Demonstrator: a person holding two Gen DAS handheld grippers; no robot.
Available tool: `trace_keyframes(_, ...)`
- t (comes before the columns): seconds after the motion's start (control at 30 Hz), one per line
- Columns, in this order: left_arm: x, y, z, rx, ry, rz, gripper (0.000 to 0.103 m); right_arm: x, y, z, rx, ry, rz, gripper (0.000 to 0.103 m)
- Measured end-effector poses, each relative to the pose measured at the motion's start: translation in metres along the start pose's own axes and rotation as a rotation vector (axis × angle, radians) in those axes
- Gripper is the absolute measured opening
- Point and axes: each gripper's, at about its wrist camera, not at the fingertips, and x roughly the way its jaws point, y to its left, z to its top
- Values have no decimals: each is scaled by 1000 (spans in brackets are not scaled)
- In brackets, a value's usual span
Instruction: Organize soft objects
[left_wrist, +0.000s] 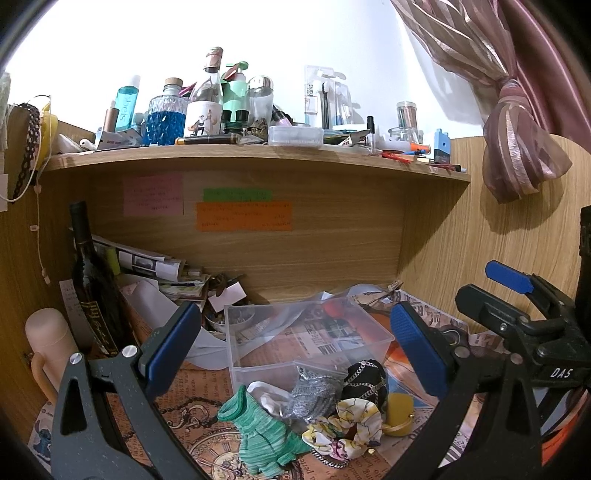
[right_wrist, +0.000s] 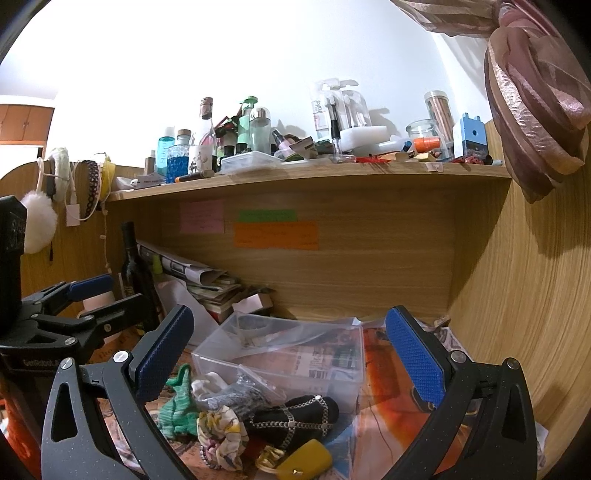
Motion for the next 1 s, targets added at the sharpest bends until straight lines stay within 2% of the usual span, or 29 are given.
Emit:
trace_keyframes(0.7,0,-1,0,-2,8,-6,103,0,0,-1,-1,2,2,103)
trace_keyframes(0.83,10,0,-7,-12,65,-26,103,7,-4,-7,6,43,-1,103)
trace_keyframes(1.0,33,11,-29,-53,198,-45,103,23,-15,-25,23,146,-27,103)
